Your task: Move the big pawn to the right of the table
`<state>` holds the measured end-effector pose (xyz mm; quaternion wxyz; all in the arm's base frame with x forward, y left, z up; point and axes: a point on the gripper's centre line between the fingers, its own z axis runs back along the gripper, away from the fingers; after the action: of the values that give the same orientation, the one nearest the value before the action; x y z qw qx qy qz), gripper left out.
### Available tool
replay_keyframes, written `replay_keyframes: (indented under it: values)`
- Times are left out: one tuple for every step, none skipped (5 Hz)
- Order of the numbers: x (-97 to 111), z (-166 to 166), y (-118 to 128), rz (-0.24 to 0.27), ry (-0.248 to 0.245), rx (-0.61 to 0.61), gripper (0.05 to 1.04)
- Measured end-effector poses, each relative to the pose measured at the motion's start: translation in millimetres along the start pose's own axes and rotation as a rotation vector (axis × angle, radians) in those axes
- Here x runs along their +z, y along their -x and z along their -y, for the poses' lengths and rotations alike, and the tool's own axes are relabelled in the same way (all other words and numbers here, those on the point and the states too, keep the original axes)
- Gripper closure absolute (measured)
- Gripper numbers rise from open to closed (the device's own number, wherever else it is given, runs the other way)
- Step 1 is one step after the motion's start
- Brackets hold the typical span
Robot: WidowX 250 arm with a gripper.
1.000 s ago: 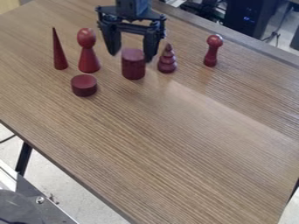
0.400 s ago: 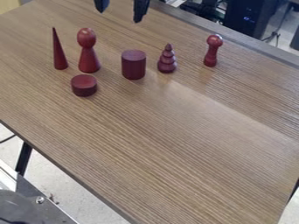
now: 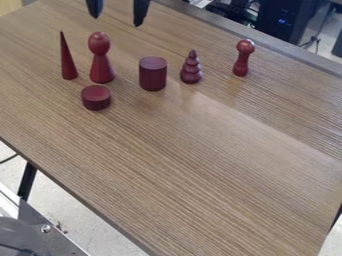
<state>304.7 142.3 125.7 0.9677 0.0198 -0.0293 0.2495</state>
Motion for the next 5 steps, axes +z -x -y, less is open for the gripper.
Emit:
replay_keyframes:
  values:
    - [-12.4, -14.8, -1.6, -0.029, 0.029, 0.052, 0.083]
    - [-22.3, -16.5, -3.6, -0.042, 0.048, 0.07, 0.083]
    - [-35.5, -14.5, -6.0, -0.058, 0.061, 0.086, 0.083]
    - [-47.1, -11.3, -8.0, -0.07, 0.075, 0.108, 0.083]
    - [-60.0, -11.5, -12.0, -0.091, 0.07, 0.135, 0.138]
